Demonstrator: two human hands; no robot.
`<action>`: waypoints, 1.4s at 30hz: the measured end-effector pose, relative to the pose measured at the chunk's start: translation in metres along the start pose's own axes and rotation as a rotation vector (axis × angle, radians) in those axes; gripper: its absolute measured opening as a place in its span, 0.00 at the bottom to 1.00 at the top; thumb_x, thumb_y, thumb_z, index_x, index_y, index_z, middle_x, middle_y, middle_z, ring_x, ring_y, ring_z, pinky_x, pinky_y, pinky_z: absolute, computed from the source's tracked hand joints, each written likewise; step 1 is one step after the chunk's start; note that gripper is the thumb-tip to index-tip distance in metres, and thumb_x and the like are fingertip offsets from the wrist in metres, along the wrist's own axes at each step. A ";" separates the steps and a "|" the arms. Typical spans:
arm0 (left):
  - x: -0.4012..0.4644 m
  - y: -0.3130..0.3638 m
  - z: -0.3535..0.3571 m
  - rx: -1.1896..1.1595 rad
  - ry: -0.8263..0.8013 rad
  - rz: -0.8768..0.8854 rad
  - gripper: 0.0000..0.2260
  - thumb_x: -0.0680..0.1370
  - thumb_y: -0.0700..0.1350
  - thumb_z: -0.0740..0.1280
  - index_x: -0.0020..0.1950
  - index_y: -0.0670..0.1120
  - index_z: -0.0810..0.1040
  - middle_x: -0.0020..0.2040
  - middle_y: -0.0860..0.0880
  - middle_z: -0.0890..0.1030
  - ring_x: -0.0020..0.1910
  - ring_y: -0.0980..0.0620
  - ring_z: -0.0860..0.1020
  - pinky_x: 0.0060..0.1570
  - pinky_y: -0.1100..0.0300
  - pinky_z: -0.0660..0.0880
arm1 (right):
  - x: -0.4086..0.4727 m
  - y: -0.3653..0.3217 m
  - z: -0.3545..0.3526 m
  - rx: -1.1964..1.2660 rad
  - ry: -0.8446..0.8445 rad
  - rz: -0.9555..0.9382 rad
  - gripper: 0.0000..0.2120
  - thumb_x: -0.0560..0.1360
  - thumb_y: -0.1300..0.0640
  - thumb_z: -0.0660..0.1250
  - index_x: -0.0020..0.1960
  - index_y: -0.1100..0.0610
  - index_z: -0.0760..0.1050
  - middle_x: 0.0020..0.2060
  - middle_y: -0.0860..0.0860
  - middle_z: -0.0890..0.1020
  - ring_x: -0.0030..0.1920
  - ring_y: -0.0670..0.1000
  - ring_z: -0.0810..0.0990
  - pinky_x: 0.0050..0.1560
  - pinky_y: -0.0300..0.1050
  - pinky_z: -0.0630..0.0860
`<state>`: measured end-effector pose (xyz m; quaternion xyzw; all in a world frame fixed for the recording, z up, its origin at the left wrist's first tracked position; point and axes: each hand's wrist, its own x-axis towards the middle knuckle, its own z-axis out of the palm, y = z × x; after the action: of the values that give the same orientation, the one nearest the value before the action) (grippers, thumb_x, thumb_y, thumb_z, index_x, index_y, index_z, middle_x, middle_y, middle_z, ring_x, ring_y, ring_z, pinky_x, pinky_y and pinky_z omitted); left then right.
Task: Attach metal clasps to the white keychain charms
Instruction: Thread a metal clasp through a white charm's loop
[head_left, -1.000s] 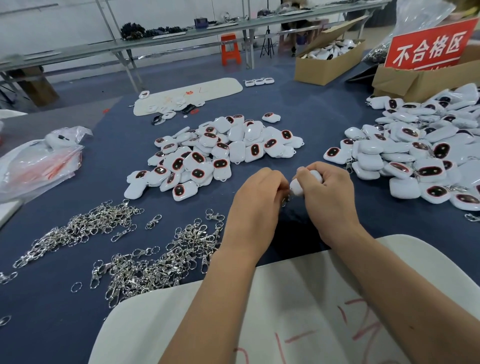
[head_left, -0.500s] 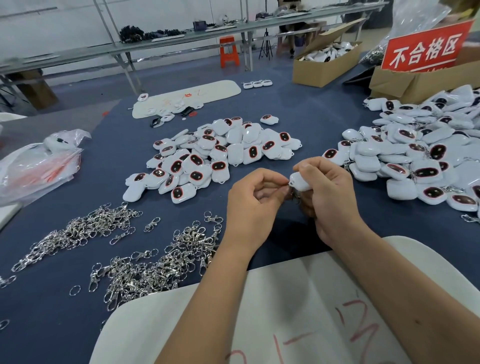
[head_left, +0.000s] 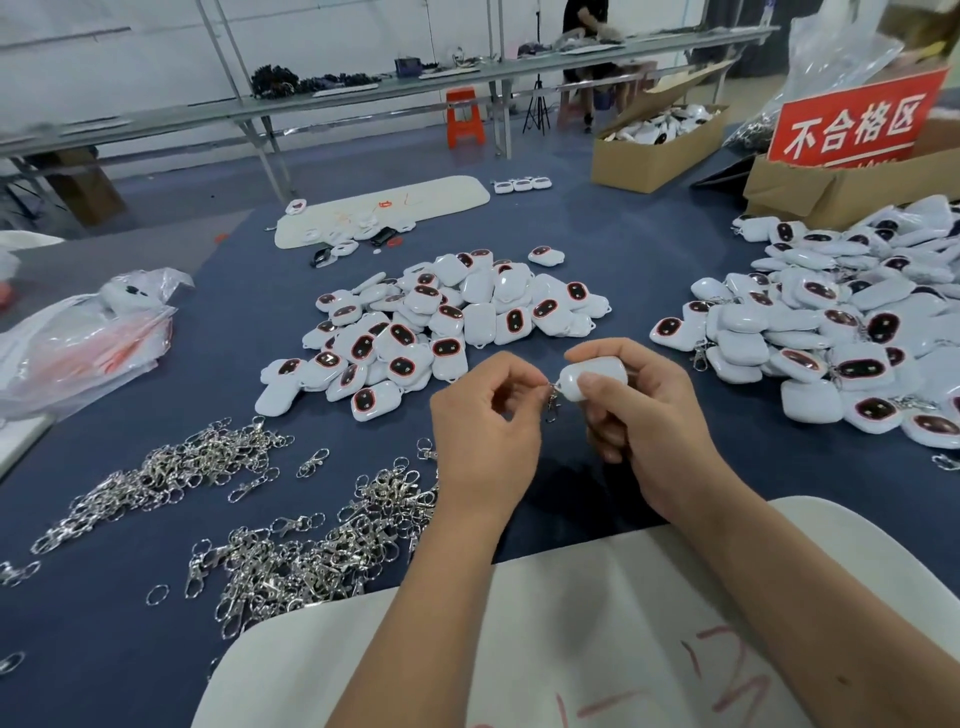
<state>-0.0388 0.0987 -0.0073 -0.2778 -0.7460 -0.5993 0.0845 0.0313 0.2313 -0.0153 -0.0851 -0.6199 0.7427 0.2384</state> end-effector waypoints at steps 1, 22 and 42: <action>-0.001 -0.001 0.000 0.053 0.012 0.033 0.09 0.73 0.36 0.73 0.39 0.49 0.81 0.36 0.55 0.82 0.37 0.52 0.80 0.39 0.62 0.76 | -0.001 -0.001 0.000 -0.007 -0.011 0.001 0.10 0.74 0.59 0.68 0.54 0.57 0.82 0.29 0.53 0.74 0.25 0.48 0.65 0.24 0.42 0.67; 0.004 0.001 -0.001 -0.141 0.055 -0.117 0.10 0.74 0.32 0.71 0.41 0.47 0.80 0.37 0.54 0.81 0.37 0.57 0.77 0.41 0.66 0.74 | -0.003 0.003 0.004 -0.002 -0.086 -0.091 0.07 0.82 0.62 0.70 0.59 0.57 0.81 0.36 0.56 0.82 0.33 0.52 0.79 0.36 0.48 0.82; 0.004 -0.005 0.004 -0.102 0.108 -0.125 0.15 0.75 0.31 0.71 0.39 0.50 0.81 0.36 0.53 0.84 0.36 0.52 0.84 0.43 0.54 0.81 | -0.001 0.002 0.002 0.033 -0.086 -0.069 0.09 0.81 0.67 0.69 0.60 0.60 0.79 0.37 0.58 0.83 0.32 0.52 0.78 0.38 0.47 0.82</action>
<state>-0.0438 0.1030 -0.0113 -0.2021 -0.7246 -0.6549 0.0729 0.0302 0.2287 -0.0169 -0.0277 -0.6198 0.7472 0.2383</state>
